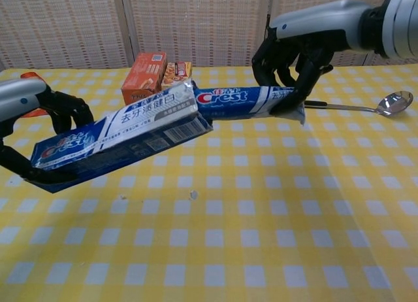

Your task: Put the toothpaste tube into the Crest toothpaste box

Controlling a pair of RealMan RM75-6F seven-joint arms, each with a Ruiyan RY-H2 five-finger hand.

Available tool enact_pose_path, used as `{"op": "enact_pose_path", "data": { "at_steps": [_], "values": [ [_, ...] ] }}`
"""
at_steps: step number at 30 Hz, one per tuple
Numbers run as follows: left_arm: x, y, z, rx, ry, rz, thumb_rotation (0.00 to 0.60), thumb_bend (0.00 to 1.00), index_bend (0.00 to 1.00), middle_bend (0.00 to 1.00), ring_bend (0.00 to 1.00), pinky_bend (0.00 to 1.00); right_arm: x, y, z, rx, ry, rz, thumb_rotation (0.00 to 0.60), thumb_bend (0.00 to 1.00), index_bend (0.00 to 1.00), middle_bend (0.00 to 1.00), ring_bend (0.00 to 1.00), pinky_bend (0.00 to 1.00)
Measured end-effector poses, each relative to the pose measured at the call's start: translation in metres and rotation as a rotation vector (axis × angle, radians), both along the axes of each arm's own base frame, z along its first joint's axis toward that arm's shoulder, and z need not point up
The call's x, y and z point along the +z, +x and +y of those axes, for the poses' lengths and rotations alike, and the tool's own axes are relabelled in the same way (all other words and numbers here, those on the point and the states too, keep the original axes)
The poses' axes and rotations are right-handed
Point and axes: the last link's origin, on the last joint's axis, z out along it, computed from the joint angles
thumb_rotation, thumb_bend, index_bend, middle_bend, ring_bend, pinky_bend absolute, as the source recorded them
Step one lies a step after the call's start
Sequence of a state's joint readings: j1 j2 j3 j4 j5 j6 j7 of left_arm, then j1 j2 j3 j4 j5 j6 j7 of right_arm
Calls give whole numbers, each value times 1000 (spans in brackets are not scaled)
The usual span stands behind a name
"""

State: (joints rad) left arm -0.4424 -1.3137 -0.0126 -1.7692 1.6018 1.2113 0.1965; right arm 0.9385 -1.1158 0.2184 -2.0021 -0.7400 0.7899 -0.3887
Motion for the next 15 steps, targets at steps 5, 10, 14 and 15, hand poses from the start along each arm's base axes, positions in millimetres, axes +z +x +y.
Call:
{"op": "enact_pose_path", "data": {
  "at_steps": [5, 10, 14, 15],
  "values": [
    [-1, -5, -1, -10, 6, 48, 600, 319, 627, 676, 544, 461, 9, 4, 5, 1, -17, 53, 600, 440, 724, 689, 653, 899],
    [-6, -6, -4, -32, 4, 92, 600, 319, 627, 676, 543, 461, 15, 10, 8, 1, -29, 92, 600, 440, 724, 689, 652, 900],
    [-10, -4, -3, -42, 0, 103, 600, 319, 627, 676, 543, 461, 16, 16, 10, -3, -29, 134, 600, 440, 724, 689, 649, 900],
    [-11, -3, -3, -44, -3, 105, 600, 319, 627, 676, 543, 461, 16, 17, 10, -2, -31, 146, 600, 440, 724, 689, 649, 900]
  ]
}}
